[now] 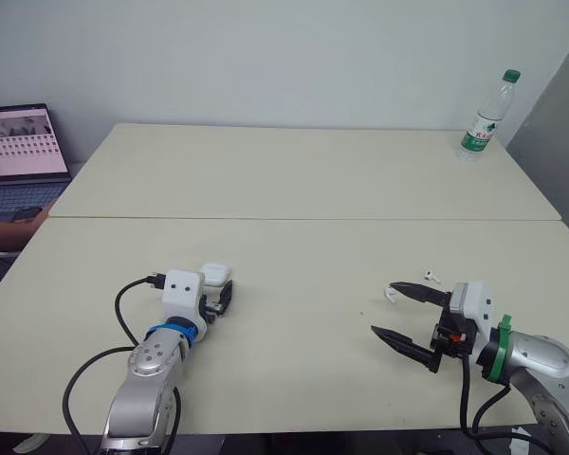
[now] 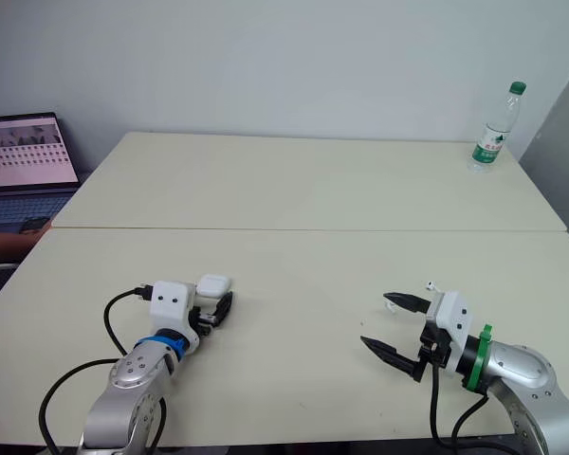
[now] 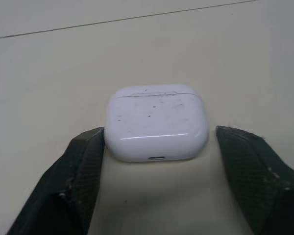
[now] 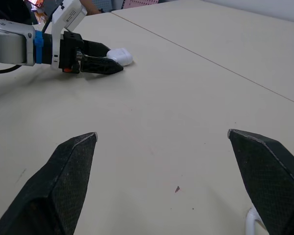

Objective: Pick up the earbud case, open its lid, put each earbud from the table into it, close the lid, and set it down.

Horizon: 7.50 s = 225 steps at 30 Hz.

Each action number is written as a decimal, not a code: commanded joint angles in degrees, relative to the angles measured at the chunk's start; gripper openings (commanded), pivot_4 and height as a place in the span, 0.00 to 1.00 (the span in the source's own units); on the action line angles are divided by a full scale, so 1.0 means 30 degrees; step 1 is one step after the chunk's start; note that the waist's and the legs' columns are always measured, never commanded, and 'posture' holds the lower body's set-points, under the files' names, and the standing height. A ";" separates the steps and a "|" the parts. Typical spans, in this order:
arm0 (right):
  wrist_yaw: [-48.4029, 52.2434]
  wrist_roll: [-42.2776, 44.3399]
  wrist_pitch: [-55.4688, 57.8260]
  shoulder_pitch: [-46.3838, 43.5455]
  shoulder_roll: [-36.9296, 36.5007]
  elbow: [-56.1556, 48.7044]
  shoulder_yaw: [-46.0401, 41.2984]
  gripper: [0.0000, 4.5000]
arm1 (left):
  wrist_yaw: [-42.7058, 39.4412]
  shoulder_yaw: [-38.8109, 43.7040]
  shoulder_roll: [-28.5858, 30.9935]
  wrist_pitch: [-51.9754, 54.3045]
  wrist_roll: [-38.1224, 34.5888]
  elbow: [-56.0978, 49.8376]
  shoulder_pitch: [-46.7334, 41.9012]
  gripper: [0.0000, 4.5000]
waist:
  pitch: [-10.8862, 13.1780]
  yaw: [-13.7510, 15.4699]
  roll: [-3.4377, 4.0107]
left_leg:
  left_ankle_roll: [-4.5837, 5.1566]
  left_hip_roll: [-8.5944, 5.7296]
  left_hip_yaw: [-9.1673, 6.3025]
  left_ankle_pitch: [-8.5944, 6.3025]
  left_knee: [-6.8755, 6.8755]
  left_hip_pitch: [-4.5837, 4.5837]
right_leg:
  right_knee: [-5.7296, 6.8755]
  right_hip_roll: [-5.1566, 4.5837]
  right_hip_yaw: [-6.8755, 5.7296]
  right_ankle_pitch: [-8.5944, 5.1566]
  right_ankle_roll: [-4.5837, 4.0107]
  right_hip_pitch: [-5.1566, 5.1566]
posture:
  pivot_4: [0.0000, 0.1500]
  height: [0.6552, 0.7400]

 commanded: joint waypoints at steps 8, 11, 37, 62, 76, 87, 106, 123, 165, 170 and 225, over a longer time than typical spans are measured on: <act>-0.0663 0.0701 0.0353 -0.0382 0.0215 -0.0414 -0.0519 1.00 | -0.0541 0.0681 0.0020 -0.1082 -0.0717 -0.0740 -0.0944 0.60 | 0.0003 0.0000 -0.0005 | 0.0000 0.0000 -0.0003 0.0000 0.0000 -0.0002 | 0.0000 0.0000 0.0002 0.0000 0.0000 0.0001 | 1.00 0.95; -0.1739 0.1673 0.1783 -0.1020 0.0539 -0.0740 -0.0736 1.00 | -0.1304 0.1009 0.0088 -0.1566 -0.1666 -0.1142 -0.2026 0.60 | 0.0004 0.0001 -0.0007 | 0.0001 0.0000 -0.0007 0.0001 0.0005 -0.0007 | 0.0005 0.0001 -0.0001 0.0008 -0.0003 0.0000 | 1.00 0.95; -1.9956 1.7227 1.5504 -1.2299 0.6080 0.1771 -0.1022 1.00 | -0.7563 -0.3557 -0.0888 -0.3330 -0.3750 0.0772 -0.7166 0.60 | 0.0008 -0.0070 0.0004 | 0.0003 -0.0004 -0.0023 0.0001 0.0004 -0.0118 | -0.0017 0.0082 0.0008 0.0067 -0.0045 -0.0062 | 1.00 0.95; -2.2834 1.8879 1.4242 -1.2717 0.7788 0.2434 -0.0154 0.16 | -0.7880 -0.3485 -0.1305 -0.3027 -0.4322 0.0780 -0.6801 0.60 | 0.0012 -0.0092 0.0010 | 0.0003 0.0006 -0.0030 0.0001 0.0001 -0.0123 | -0.0023 0.0086 0.0001 0.0065 -0.0043 -0.0068 | 1.00 0.95; -1.6973 1.9341 1.5022 -1.1463 0.3412 0.2977 -0.1354 0.16 | -1.2302 -0.1222 0.3915 0.5433 -1.1765 -0.0595 -0.7100 0.99 | 0.0034 -0.0203 0.0036 | 0.0003 0.0008 -0.0050 0.0001 -0.0012 -0.0127 | -0.0041 0.0088 -0.0018 0.0012 0.0032 -0.0071 | 1.00 0.95; -0.8472 1.8100 1.5695 -1.1206 0.0046 0.2380 -0.0542 0.16 | -1.6252 -0.1434 0.5641 1.2493 -1.7694 0.1766 -1.0246 0.99 | 0.0188 -0.0188 0.0072 | 0.0006 0.0005 -0.0066 0.0000 -0.0018 -0.0127 | -0.0067 0.0102 -0.0038 -0.0002 0.0032 -0.0072 | 1.00 0.95; -0.4754 1.5132 1.4938 -1.1036 -0.0442 0.0620 0.1005 0.16 | -1.8007 -0.2754 0.5249 1.2647 -1.6900 0.2308 -1.1580 0.99 | 0.0340 -0.0119 0.0042 | 0.0005 0.0000 -0.0098 0.0000 -0.0016 -0.0141 | -0.0063 0.0094 -0.0047 -0.0006 0.0020 -0.0073 | 1.00 0.95; -0.5051 1.4986 1.4643 -1.1063 -0.0002 0.0757 0.0565 0.16 | -1.8425 -0.3000 0.5318 1.2796 -1.6708 0.2397 -1.1553 0.66 | 0.0349 -0.0113 0.0039 | 0.0005 0.0000 -0.0102 0.0000 -0.0016 -0.0141 | -0.0061 0.0094 -0.0048 -0.0005 0.0017 -0.0073 | 1.00 0.95; -0.8103 1.0452 1.5182 -1.3730 0.0194 0.1658 0.1075 1.00 | -1.8918 -0.3519 0.5064 1.0278 -1.3781 0.2498 -1.1203 0.18 | 0.0354 -0.0082 0.0043 | 0.0005 -0.0003 -0.0094 0.0000 -0.0014 -0.0139 | -0.0048 0.0093 -0.0042 0.0007 -0.0004 -0.0080 | 1.00 0.95; -0.7666 0.9856 1.5013 -1.3839 -0.0503 0.1819 0.0555 1.00 | -1.8848 -0.3744 0.4984 0.8515 -1.2435 0.2603 -1.0932 0.18 | 0.0354 -0.0058 0.0042 | 0.0004 -0.0007 -0.0088 0.0000 -0.0013 -0.0145 | -0.0056 0.0086 -0.0042 0.0041 -0.0063 -0.0083 | 1.00 0.95; -1.3503 0.0550 2.0369 -0.8540 0.1545 -0.2044 0.2305 0.09 | -1.0429 -0.3297 -0.0148 -0.6884 -0.3864 0.2679 -0.5238 0.18 | 0.0351 -0.0070 0.0037 | 0.0003 -0.0005 -0.0032 0.0001 0.0004 -0.0131 | -0.0029 0.0080 -0.0006 0.0009 0.0040 -0.0083 | 1.00 0.95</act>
